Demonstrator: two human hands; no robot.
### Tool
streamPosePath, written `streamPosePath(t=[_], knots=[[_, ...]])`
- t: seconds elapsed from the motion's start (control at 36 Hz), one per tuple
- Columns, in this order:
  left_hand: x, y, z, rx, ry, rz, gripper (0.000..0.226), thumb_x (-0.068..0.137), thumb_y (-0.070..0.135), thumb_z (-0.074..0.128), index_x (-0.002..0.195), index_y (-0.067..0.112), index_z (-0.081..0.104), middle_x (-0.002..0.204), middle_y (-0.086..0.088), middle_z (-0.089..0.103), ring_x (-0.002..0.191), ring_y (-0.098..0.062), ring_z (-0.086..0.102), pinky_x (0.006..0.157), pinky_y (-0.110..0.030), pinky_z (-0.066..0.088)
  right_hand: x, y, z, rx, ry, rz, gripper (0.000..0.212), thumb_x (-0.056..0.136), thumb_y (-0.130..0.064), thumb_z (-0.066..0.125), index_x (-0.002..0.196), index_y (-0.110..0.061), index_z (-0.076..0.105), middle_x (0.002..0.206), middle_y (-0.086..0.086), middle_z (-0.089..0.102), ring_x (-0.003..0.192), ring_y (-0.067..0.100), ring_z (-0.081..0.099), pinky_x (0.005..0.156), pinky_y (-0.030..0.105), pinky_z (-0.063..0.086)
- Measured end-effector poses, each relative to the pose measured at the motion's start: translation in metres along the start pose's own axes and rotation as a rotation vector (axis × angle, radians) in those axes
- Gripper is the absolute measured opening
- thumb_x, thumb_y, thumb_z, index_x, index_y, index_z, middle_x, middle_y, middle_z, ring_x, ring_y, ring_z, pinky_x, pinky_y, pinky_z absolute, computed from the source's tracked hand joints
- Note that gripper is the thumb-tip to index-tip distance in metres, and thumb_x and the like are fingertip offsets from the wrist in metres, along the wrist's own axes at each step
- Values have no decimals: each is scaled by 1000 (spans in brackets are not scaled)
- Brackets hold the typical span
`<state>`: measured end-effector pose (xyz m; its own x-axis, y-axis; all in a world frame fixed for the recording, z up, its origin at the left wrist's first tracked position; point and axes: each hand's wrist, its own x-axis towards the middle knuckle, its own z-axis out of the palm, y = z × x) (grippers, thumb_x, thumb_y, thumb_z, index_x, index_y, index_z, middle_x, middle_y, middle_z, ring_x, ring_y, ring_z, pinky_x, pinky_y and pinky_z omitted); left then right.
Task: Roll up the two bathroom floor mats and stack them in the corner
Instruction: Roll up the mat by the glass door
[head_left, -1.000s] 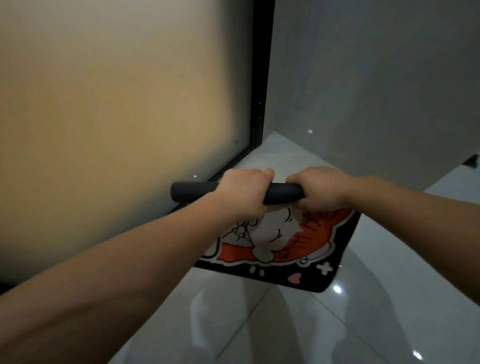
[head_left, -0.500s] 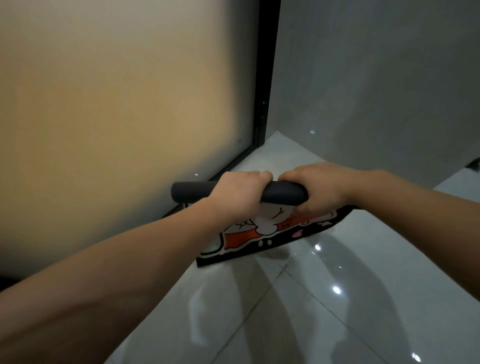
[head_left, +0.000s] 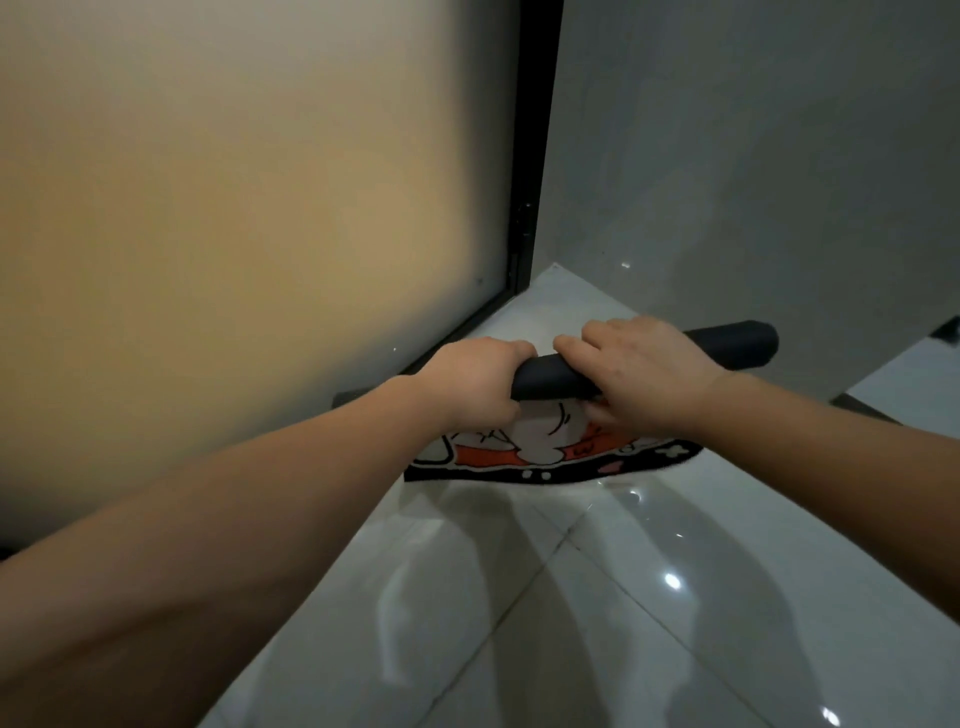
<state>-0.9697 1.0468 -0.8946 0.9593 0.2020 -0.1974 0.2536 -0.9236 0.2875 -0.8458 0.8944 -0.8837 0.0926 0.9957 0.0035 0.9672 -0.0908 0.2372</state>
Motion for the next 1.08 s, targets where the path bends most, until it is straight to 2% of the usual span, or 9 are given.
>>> streamPosePath(t=[0.08,0.31,0.39,0.5,0.64,0.72,0.89,0.97,1.08], knots=[[-2,-2,2,146,98,15,30,78,16,57,107,20,49,85,-1,56,83,-28,59,62,-33,39,4,2,-9,175,-167,71,55,77,-43,52,127,-24,41,101,2,52,89,23,54,79,38,48],[-3,0,-2,346,295,131,41,81,27,62,119,21,46,106,-1,60,94,-25,59,69,-38,42,7,13,-20,605,-400,301,26,72,-29,68,96,-27,56,85,0,63,76,19,61,69,37,53],[1,0,-5,275,238,90,44,77,39,64,114,24,47,104,1,60,92,-24,60,68,-36,44,5,9,-20,417,-308,261,21,77,-28,64,95,-25,55,76,-3,58,71,19,55,59,32,42],[1,-1,-9,97,52,42,48,69,53,67,109,30,53,94,7,63,85,-19,60,68,-31,45,-1,10,-12,12,40,71,19,80,-28,61,95,-21,53,80,-1,60,68,22,58,55,29,29],[-2,0,-16,-183,-64,-14,49,70,42,73,113,30,53,94,7,62,85,-17,59,75,-33,50,-4,12,-4,-58,240,-13,19,73,-17,69,88,-13,58,68,5,57,53,23,51,48,28,27],[-1,-1,-11,-44,1,-21,35,71,35,71,101,28,55,87,6,62,82,-20,61,66,-31,45,-2,10,-9,22,125,16,26,76,-27,66,98,-19,54,80,1,57,65,21,54,53,29,34],[-7,-1,4,279,267,165,34,78,27,60,110,24,50,102,2,64,90,-24,62,65,-36,42,9,15,-22,449,-498,253,53,63,-63,71,102,-34,49,86,-9,60,78,16,59,69,33,49],[-7,2,5,311,326,199,35,80,29,60,113,24,49,104,3,63,90,-23,61,66,-36,42,7,19,-20,687,-562,290,47,60,-51,78,97,-36,54,92,-9,64,83,14,63,79,37,54],[-2,2,3,239,264,165,47,77,36,63,119,27,44,109,6,61,94,-21,62,69,-36,47,4,14,-22,612,-474,285,27,71,-33,73,92,-29,58,83,-3,64,74,16,61,66,32,50]])
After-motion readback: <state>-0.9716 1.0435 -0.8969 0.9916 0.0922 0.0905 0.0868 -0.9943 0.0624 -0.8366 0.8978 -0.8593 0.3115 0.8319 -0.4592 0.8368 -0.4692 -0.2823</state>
